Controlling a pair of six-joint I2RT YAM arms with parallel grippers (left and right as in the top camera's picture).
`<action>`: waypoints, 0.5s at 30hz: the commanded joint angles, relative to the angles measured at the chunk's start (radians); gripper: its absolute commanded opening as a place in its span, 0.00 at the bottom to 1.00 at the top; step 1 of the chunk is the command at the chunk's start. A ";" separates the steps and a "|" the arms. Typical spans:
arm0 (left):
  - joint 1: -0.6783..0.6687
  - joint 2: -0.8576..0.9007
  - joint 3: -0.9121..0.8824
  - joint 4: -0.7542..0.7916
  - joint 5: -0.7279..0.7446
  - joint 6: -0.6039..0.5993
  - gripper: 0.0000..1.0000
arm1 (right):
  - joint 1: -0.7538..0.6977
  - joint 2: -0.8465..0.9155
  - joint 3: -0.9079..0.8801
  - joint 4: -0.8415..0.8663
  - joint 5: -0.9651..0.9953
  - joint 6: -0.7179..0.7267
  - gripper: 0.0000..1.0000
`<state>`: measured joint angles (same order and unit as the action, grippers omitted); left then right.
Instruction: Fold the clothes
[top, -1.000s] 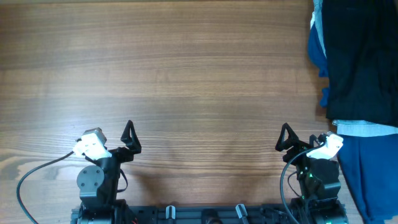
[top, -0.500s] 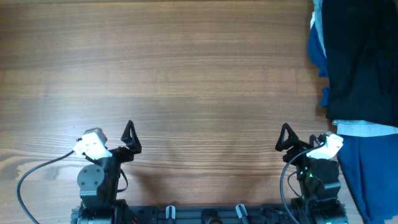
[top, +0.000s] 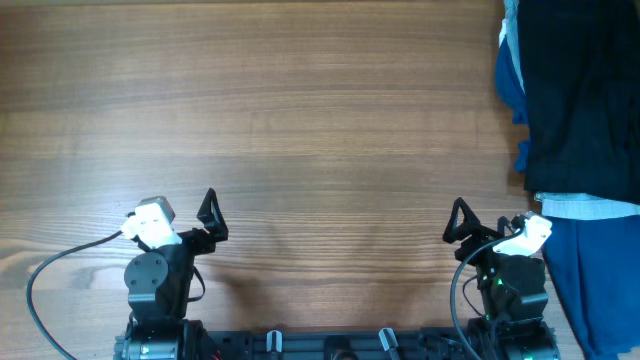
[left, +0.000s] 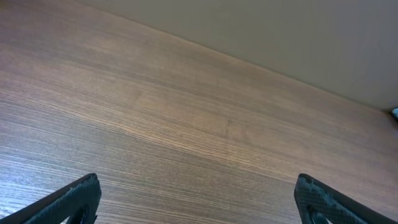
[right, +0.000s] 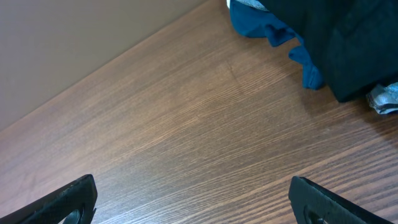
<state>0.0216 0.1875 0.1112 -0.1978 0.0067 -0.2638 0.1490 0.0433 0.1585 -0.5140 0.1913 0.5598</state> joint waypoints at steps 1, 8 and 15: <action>0.000 0.005 0.026 0.008 0.011 0.025 1.00 | -0.006 -0.014 -0.003 0.005 0.007 -0.007 1.00; 0.000 0.005 0.026 0.007 0.011 0.025 1.00 | -0.006 -0.014 -0.003 0.005 0.007 -0.007 1.00; 0.000 0.005 0.026 0.006 0.011 0.026 1.00 | -0.006 -0.014 -0.003 0.005 0.008 -0.007 1.00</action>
<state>0.0216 0.1902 0.1112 -0.1967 0.0063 -0.2630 0.1490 0.0433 0.1585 -0.5140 0.1917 0.5598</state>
